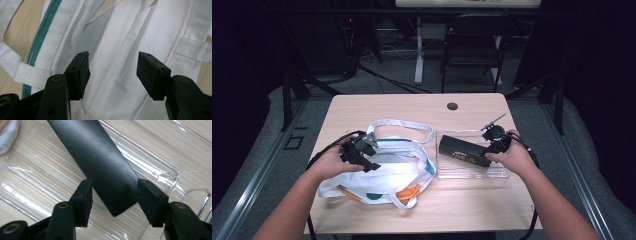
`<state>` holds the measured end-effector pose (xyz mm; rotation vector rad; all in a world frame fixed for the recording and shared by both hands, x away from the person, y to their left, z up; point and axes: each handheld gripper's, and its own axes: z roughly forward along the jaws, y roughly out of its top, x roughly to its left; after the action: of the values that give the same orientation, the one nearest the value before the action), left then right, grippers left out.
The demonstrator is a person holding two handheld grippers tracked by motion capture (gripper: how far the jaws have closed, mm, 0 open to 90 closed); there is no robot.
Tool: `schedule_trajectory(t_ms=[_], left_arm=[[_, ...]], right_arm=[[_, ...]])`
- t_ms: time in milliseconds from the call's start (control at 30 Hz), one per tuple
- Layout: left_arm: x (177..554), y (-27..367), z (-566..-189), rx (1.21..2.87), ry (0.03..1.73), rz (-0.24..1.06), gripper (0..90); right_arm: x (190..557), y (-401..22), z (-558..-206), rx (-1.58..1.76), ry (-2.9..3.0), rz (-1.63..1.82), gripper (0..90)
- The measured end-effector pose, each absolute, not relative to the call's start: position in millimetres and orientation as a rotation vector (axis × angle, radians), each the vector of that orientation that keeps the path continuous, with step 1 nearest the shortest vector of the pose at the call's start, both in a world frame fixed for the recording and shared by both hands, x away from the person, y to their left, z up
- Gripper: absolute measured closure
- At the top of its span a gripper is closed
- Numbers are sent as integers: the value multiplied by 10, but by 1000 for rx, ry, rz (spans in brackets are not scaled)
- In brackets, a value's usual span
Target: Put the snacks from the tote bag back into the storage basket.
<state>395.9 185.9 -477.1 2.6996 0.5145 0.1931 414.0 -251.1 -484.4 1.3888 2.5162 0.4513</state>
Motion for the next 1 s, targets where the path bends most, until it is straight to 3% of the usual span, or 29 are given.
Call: schedule_trajectory(t_ms=[400, 1000], left_arm=[[3934, 1827, -4792, 2708, 491, 178, 431], [3921, 1876, -4902, 2727, 554, 183, 436]], right_arm=[[4098, -2610, -4913, 1435, 2520, 422, 388], [4149, -2704, -5064, 1516, 2552, 435, 399]])
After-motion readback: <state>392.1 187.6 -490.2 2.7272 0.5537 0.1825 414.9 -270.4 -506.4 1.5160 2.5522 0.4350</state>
